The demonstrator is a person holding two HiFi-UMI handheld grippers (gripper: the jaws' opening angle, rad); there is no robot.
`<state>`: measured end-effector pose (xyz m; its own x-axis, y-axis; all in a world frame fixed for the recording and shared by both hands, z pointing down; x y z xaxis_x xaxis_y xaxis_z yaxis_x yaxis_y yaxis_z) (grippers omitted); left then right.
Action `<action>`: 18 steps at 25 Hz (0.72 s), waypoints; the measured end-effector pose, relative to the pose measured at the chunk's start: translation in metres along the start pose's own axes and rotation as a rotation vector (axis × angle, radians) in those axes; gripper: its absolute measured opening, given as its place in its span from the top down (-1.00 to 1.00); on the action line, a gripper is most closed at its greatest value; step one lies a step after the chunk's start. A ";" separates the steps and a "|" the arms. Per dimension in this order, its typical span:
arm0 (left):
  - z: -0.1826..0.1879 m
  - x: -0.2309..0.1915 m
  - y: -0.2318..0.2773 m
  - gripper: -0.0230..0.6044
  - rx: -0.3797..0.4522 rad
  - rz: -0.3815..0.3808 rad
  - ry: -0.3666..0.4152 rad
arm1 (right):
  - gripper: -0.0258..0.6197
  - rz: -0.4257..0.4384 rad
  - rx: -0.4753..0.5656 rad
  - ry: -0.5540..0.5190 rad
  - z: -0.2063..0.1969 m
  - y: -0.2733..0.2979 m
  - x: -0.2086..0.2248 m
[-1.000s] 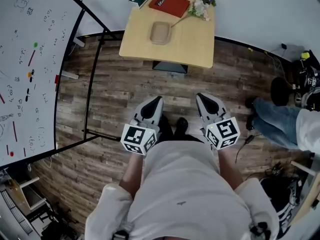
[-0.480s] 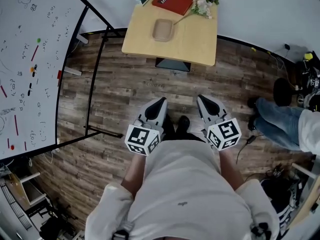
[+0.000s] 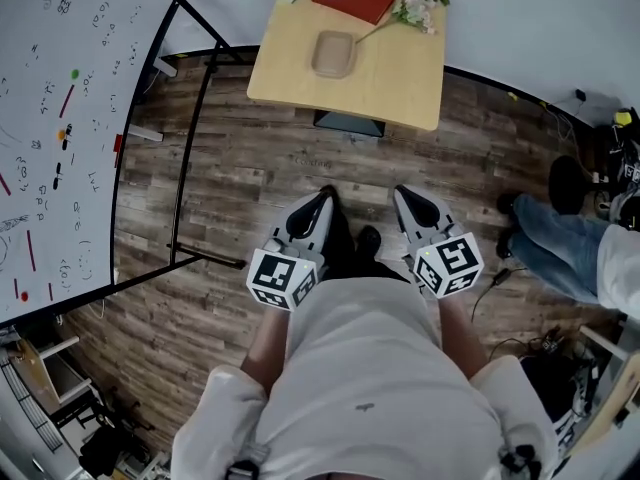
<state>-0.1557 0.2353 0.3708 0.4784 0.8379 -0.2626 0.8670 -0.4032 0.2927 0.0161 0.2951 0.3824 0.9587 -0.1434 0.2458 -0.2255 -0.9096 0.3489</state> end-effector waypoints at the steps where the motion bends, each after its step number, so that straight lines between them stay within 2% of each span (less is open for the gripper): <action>1: 0.001 -0.004 0.001 0.91 0.001 0.002 0.000 | 0.89 -0.001 -0.001 -0.001 0.002 0.003 0.000; 8: 0.014 -0.035 0.008 0.76 0.018 -0.005 0.006 | 0.84 -0.011 0.004 -0.003 0.018 0.031 0.002; 18: 0.038 -0.085 0.033 0.59 0.019 -0.009 0.020 | 0.55 -0.018 0.005 -0.008 0.047 0.081 0.006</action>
<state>-0.1620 0.1371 0.3678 0.4682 0.8486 -0.2464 0.8736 -0.4027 0.2733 0.0118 0.2026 0.3699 0.9640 -0.1299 0.2321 -0.2072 -0.9139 0.3490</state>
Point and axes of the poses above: the fingertips, and each gripper's own axes: y forward along the fingers, x to its right, z out of its top, the point moved 5 cm from there along -y, backward along the fingers, and after that the axes turned 3 degrees about -z, right-handed, at the moved point
